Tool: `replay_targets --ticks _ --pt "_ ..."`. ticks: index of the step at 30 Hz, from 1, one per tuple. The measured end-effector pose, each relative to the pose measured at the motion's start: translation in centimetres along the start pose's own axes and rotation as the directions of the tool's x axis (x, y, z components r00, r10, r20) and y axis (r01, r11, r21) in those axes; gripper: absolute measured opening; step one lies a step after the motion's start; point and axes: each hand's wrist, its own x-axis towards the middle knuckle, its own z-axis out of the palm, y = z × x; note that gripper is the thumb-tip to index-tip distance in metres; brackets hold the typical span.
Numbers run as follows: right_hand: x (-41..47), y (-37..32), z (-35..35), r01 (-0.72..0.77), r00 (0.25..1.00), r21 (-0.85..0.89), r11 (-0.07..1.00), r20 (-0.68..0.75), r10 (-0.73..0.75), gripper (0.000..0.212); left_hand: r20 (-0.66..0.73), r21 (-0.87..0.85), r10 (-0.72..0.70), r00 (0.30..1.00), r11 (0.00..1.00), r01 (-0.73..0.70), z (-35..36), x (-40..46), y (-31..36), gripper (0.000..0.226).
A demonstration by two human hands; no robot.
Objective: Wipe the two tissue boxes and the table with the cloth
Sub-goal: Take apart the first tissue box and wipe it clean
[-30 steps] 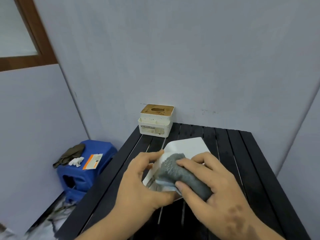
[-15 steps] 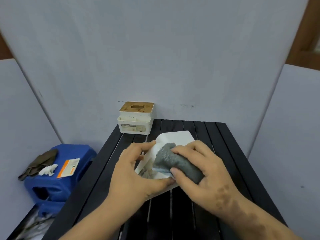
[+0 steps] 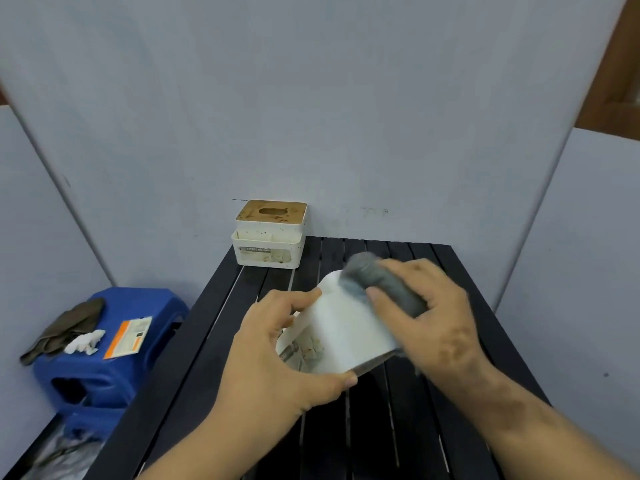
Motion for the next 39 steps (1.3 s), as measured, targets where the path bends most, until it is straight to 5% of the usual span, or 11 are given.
replay_targets --ticks 4,7,11,18,21,26,29,34,39 --pt "1.0 3.0 -1.8 -0.261 0.962 -0.050 0.964 -0.092 0.256 0.009 0.017 0.000 0.013 1.000 1.000 -0.013 0.2 -0.5 0.4 0.084" --pt "0.2 1.6 -1.0 -0.195 0.975 -0.152 0.969 -0.134 0.175 0.011 0.021 0.004 0.040 0.999 0.999 -0.040 0.4 -0.5 0.7 0.085" --pt "-1.0 -1.6 0.7 0.024 1.000 -0.044 0.999 0.001 -0.024 0.035 -0.007 0.038 0.054 0.998 0.998 -0.054 0.5 -0.2 0.4 0.082" --pt "0.6 2.1 -1.8 -0.235 0.970 -0.066 0.970 -0.083 0.230 0.007 0.001 0.038 0.010 1.000 0.999 -0.010 0.0 -0.5 0.3 0.082" --pt "-1.1 0.3 -0.4 -0.122 0.990 -0.191 0.974 -0.089 0.106 0.028 -0.017 0.005 0.003 1.000 1.000 -0.003 -0.3 -0.3 0.1 0.081" --pt "-3.6 -1.4 0.3 0.216 0.948 -0.017 0.976 0.241 -0.206 0.038 -0.041 -0.052 -0.023 0.999 0.998 0.021 -1.1 0.2 -0.8 0.078" --pt "-3.0 0.4 -1.7 0.222 0.937 -0.010 0.975 0.278 -0.211 0.039 -0.033 -0.044 -0.041 0.999 0.998 0.039 -1.2 0.2 -0.8 0.083" --pt "-3.0 1.7 -3.3 0.005 0.998 -0.072 0.997 0.063 0.000 0.043 -0.051 -0.038 -0.065 0.997 0.997 0.063 -0.9 -0.1 -0.3 0.077" --pt "-5.5 -1.2 -0.8 0.228 0.948 -0.035 0.973 0.235 -0.214 0.037 -0.045 -0.009 -0.017 0.999 1.000 0.017 -0.7 -0.4 -0.6 0.076"
